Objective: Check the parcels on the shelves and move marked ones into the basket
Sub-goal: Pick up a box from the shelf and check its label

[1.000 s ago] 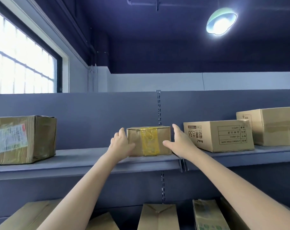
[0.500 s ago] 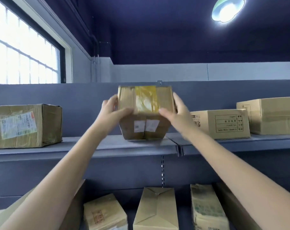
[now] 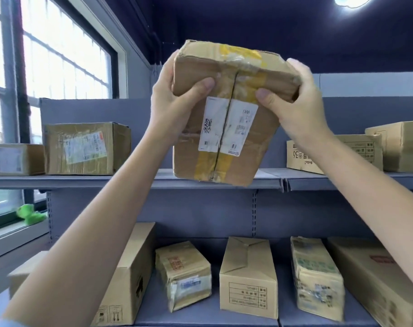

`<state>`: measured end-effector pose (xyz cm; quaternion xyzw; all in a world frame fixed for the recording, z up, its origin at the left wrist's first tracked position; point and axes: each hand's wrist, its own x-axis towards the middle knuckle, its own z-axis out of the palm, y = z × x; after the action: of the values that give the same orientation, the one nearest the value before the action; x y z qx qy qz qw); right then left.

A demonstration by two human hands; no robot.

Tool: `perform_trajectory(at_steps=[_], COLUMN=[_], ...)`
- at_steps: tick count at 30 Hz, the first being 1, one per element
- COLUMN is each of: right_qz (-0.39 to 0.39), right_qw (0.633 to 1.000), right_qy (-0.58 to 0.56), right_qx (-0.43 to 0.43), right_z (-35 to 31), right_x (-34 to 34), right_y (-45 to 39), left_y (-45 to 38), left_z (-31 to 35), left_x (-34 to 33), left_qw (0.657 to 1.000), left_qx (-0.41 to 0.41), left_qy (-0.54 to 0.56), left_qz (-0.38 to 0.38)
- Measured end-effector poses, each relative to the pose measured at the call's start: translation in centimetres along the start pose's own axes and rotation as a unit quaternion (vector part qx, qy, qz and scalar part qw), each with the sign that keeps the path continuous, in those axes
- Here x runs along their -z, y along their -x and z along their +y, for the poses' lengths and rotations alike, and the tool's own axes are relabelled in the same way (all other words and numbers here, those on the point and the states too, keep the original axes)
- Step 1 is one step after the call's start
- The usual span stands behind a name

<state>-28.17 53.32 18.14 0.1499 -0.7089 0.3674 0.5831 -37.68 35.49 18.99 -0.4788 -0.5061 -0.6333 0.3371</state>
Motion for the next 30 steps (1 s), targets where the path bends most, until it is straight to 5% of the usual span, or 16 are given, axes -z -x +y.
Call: perform_trajectory(at_steps=[7, 10, 13, 16, 22, 25, 30], right_qz=[-0.004, 0.078, 0.177, 0.245, 0.106, 0.055, -0.002], right_qw=[0.997, 0.992, 0.951, 0.906, 0.941, 0.972, 0.988], right_qy=[-0.029, -0.100, -0.239, -0.306, -0.209, -0.056, 0.024], right_qx=[0.065, 0.002, -0.086, -0.158, -0.243, -0.223, -0.154], right_z=[-1.9, -1.7, -0.9, 0.0, 1.8, 3.0, 5.3], right_x=[0.5, 0.3, 0.5, 0.6, -0.6, -0.8, -2.8], right_y=[0.6, 1.4, 1.7, 2.0, 2.8, 3.3, 3.5], left_y=[0.9, 1.4, 3.3, 5.5, 5.5, 5.0, 2.6], left_z=[1.2, 0.7, -0.6, -1.7, -3.2, -4.9, -6.7], left_x=[1.1, 2.2, 3.4, 3.5, 2.5, 3.5, 4.4], left_qw=[1.000, 0.998, 0.987, 0.979, 0.974, 0.982, 0.984], left_qx=[-0.001, 0.033, 0.098, 0.190, 0.200, 0.168, 0.108], left_qy=[0.018, -0.011, -0.126, -0.073, 0.086, 0.041, -0.082], left_qz=[-0.026, -0.059, -0.007, 0.033, 0.059, 0.078, 0.115])
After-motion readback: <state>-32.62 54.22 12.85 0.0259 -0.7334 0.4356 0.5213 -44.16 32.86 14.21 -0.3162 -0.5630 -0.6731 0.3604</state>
